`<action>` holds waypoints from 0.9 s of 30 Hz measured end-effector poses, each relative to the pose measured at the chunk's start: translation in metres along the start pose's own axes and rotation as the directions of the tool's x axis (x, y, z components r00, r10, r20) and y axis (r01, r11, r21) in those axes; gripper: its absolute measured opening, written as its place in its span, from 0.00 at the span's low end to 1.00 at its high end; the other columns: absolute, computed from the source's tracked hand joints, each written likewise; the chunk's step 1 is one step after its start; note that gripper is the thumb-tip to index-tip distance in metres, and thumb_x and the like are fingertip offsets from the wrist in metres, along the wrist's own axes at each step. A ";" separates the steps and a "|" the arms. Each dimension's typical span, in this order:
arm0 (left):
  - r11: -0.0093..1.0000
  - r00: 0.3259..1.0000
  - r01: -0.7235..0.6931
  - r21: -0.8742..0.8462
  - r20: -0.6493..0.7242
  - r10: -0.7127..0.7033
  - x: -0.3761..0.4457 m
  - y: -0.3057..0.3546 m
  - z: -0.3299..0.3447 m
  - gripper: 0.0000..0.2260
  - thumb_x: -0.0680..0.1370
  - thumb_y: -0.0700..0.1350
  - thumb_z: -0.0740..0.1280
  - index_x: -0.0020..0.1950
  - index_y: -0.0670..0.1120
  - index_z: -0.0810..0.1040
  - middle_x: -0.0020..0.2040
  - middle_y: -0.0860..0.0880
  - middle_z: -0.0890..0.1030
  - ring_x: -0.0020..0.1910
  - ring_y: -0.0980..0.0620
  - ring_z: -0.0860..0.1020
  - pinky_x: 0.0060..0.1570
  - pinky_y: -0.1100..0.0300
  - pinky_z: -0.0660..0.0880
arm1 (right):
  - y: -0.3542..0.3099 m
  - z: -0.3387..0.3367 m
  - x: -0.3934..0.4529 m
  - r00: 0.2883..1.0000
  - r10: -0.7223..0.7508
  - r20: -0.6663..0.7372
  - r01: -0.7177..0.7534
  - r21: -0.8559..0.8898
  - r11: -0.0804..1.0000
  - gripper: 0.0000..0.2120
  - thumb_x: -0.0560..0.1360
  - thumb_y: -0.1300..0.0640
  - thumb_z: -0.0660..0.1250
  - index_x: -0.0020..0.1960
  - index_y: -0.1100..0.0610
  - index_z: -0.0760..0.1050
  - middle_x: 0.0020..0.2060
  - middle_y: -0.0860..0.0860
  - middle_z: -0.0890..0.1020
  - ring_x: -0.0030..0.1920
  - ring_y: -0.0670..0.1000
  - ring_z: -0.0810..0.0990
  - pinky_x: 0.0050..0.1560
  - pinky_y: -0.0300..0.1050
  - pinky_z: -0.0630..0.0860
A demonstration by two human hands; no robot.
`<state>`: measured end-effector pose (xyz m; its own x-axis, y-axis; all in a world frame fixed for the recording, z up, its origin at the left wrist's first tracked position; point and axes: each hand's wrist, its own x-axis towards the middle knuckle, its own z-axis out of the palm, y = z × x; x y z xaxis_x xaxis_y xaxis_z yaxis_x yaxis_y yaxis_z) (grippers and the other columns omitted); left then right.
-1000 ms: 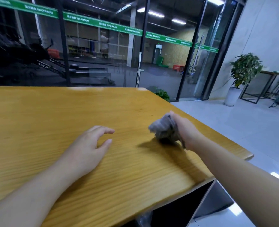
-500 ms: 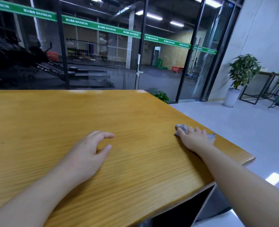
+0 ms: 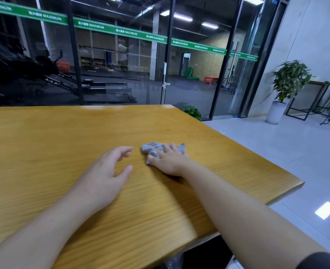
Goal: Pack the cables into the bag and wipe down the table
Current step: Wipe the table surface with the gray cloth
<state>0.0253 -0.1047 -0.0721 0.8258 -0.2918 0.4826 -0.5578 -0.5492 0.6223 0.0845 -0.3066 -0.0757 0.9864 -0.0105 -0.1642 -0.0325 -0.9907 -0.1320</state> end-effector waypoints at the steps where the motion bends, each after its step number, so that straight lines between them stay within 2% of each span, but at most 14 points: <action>1: 1.000 1.000 -0.002 -0.003 -0.005 0.002 0.000 0.000 0.000 0.18 0.76 0.41 0.66 0.65 0.52 0.70 0.58 0.55 0.75 0.59 0.58 0.72 0.60 0.62 0.65 | -0.006 0.002 -0.005 0.998 -0.062 0.009 0.062 -0.005 0.998 0.31 0.78 0.34 0.43 0.77 0.45 0.47 0.77 0.48 0.43 0.76 0.52 0.38 0.72 0.61 0.39; 5: 1.000 0.999 -0.021 -0.008 -0.028 0.020 -0.001 0.001 -0.001 0.17 0.76 0.40 0.65 0.64 0.52 0.71 0.58 0.55 0.76 0.58 0.58 0.73 0.59 0.61 0.66 | -0.012 0.008 -0.034 0.943 -0.333 0.005 0.333 0.019 0.943 0.28 0.80 0.39 0.46 0.77 0.47 0.51 0.77 0.44 0.47 0.76 0.46 0.41 0.73 0.56 0.39; 7: 1.000 0.999 -0.026 -0.009 -0.034 0.026 -0.001 0.002 -0.001 0.17 0.76 0.40 0.65 0.64 0.52 0.71 0.58 0.56 0.76 0.58 0.58 0.73 0.59 0.62 0.66 | -0.005 0.007 -0.052 0.905 -0.425 -0.007 0.419 0.190 0.888 0.24 0.80 0.40 0.51 0.74 0.44 0.59 0.75 0.42 0.58 0.74 0.41 0.50 0.72 0.48 0.45; 8: 0.999 0.999 -0.031 -0.007 -0.038 0.031 -0.001 0.002 -0.002 0.17 0.76 0.40 0.65 0.64 0.52 0.71 0.58 0.55 0.76 0.58 0.58 0.73 0.59 0.62 0.66 | 0.000 0.005 -0.061 0.902 -0.431 -0.013 0.409 0.342 0.846 0.20 0.79 0.40 0.53 0.69 0.41 0.67 0.70 0.41 0.68 0.70 0.38 0.61 0.71 0.44 0.53; 9: 0.999 0.998 -0.037 -0.003 -0.043 0.037 -0.001 0.002 -0.002 0.17 0.76 0.40 0.65 0.63 0.51 0.72 0.57 0.55 0.76 0.58 0.58 0.73 0.59 0.62 0.66 | 0.004 0.002 -0.069 0.915 -0.403 -0.020 0.355 0.513 0.782 0.15 0.78 0.40 0.56 0.59 0.40 0.77 0.61 0.40 0.78 0.60 0.35 0.71 0.65 0.41 0.63; 11: 0.999 0.998 -0.039 0.008 -0.041 0.040 -0.002 0.002 -0.002 0.16 0.76 0.40 0.65 0.63 0.51 0.72 0.57 0.56 0.76 0.58 0.58 0.73 0.59 0.62 0.66 | 0.017 -0.004 -0.079 0.952 -0.298 -0.067 0.238 0.773 0.588 0.15 0.76 0.40 0.61 0.42 0.45 0.83 0.42 0.41 0.84 0.44 0.38 0.80 0.51 0.39 0.73; 13: 0.999 0.999 -0.028 0.018 -0.025 0.029 -0.002 0.002 -0.002 0.16 0.76 0.40 0.65 0.63 0.51 0.72 0.58 0.56 0.75 0.58 0.59 0.73 0.59 0.62 0.66 | 0.039 -0.010 -0.076 0.982 -0.158 -0.100 0.149 0.930 0.336 0.16 0.76 0.44 0.62 0.46 0.54 0.83 0.46 0.52 0.85 0.49 0.50 0.82 0.56 0.47 0.75; 15: 0.999 1.000 -0.023 0.031 -0.010 0.024 -0.003 0.002 0.000 0.16 0.77 0.41 0.64 0.63 0.51 0.72 0.58 0.56 0.75 0.58 0.60 0.72 0.59 0.64 0.65 | 0.057 -0.018 -0.071 0.996 0.031 -0.084 0.081 0.995 0.064 0.19 0.77 0.45 0.61 0.54 0.60 0.79 0.49 0.59 0.84 0.51 0.57 0.83 0.53 0.51 0.78; 16: 0.999 1.000 -0.028 0.038 -0.002 0.028 -0.003 0.001 0.000 0.16 0.77 0.41 0.64 0.63 0.51 0.72 0.58 0.57 0.75 0.57 0.61 0.72 0.58 0.66 0.65 | 0.065 -0.023 -0.067 0.985 0.144 -0.095 0.090 0.995 0.039 0.20 0.77 0.44 0.60 0.54 0.59 0.78 0.47 0.59 0.84 0.49 0.58 0.83 0.50 0.50 0.79; 19: 0.995 0.998 -0.054 0.082 0.029 0.051 -0.003 0.000 0.000 0.14 0.77 0.43 0.64 0.61 0.55 0.72 0.56 0.61 0.73 0.53 0.67 0.69 0.51 0.79 0.61 | 0.086 -0.036 -0.049 0.823 0.496 -0.277 0.137 0.944 0.300 0.19 0.77 0.41 0.54 0.43 0.50 0.78 0.45 0.54 0.83 0.47 0.54 0.81 0.50 0.51 0.76; 22: 0.973 0.988 -0.093 0.209 0.139 0.065 0.000 -0.003 -0.001 0.14 0.78 0.49 0.62 0.62 0.58 0.71 0.57 0.63 0.70 0.57 0.65 0.68 0.53 0.77 0.59 | 0.108 -0.039 -0.031 0.681 0.535 -0.500 0.080 0.777 0.625 0.22 0.78 0.40 0.45 0.35 0.46 0.70 0.42 0.52 0.75 0.42 0.54 0.73 0.46 0.51 0.67; 24: 0.940 0.963 -0.120 0.318 0.266 0.033 0.007 -0.006 -0.001 0.15 0.78 0.53 0.60 0.65 0.60 0.67 0.61 0.64 0.68 0.62 0.62 0.66 0.58 0.70 0.60 | 0.125 -0.034 -0.014 0.681 0.521 -0.515 -0.125 0.619 0.776 0.24 0.79 0.39 0.41 0.51 0.45 0.74 0.59 0.53 0.72 0.58 0.56 0.71 0.61 0.58 0.63; 26: 0.915 0.941 -0.132 0.380 0.339 -0.005 0.019 -0.007 0.000 0.15 0.78 0.54 0.59 0.66 0.60 0.66 0.63 0.63 0.67 0.65 0.61 0.64 0.60 0.68 0.60 | 0.129 -0.027 0.005 0.769 0.517 -0.375 -0.341 0.444 0.829 0.26 0.78 0.39 0.40 0.71 0.46 0.62 0.74 0.50 0.59 0.73 0.57 0.57 0.69 0.66 0.49; 27: 0.906 0.937 -0.135 0.401 0.350 -0.016 0.025 -0.007 0.000 0.15 0.79 0.55 0.58 0.65 0.60 0.66 0.64 0.62 0.67 0.65 0.60 0.64 0.61 0.67 0.60 | 0.126 -0.023 0.014 0.814 0.513 -0.271 -0.411 0.355 0.840 0.27 0.78 0.38 0.40 0.75 0.44 0.55 0.76 0.48 0.53 0.75 0.57 0.51 0.70 0.67 0.45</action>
<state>0.0503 -0.1078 -0.0642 0.8115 -0.5385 0.2270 -0.5830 -0.7725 0.2516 0.0976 -0.4346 -0.0717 0.8301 -0.5540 0.0637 -0.4901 -0.7794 -0.3903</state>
